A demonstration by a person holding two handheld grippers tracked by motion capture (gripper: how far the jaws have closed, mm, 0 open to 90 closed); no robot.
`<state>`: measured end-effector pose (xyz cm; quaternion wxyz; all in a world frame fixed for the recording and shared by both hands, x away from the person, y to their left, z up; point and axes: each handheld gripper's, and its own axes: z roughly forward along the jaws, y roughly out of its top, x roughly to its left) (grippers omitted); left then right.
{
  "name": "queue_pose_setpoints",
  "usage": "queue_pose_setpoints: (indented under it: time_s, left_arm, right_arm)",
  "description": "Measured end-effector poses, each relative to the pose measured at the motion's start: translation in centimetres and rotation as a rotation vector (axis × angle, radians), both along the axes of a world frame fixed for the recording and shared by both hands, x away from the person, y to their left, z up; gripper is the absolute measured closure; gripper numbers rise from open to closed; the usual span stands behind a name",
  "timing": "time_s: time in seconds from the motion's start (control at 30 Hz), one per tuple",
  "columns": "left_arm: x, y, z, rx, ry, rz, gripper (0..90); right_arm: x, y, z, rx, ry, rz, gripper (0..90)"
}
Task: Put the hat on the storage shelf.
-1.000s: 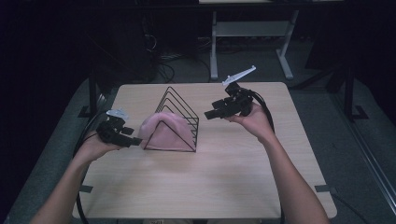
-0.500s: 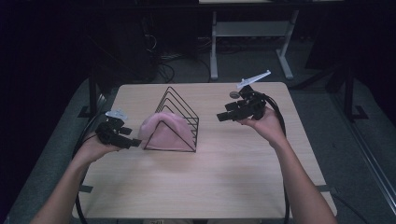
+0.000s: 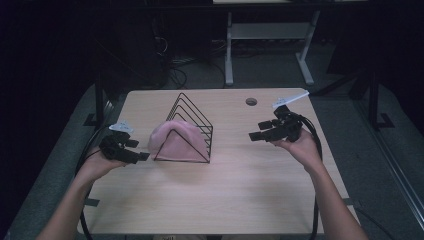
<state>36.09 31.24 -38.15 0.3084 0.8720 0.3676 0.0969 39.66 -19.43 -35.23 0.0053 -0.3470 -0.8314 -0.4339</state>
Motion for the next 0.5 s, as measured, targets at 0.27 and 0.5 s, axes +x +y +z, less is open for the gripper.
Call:
queue_pose_setpoints:
  time_s: [0.27, 0.5]
  left_arm:
    - [-0.7, 0.4, -0.5, -0.005, -0.01, 0.008, 27.3]
    - [-1.5, 0.4, -1.3, -0.017, -0.013, 0.021, 27.2]
  right_arm:
    - [-2.1, -2.9, -2.6, -0.007, 0.03, -0.051, 26.9]
    - [-4.3, -5.2, -4.8, -0.019, 0.051, -0.095, 26.6]
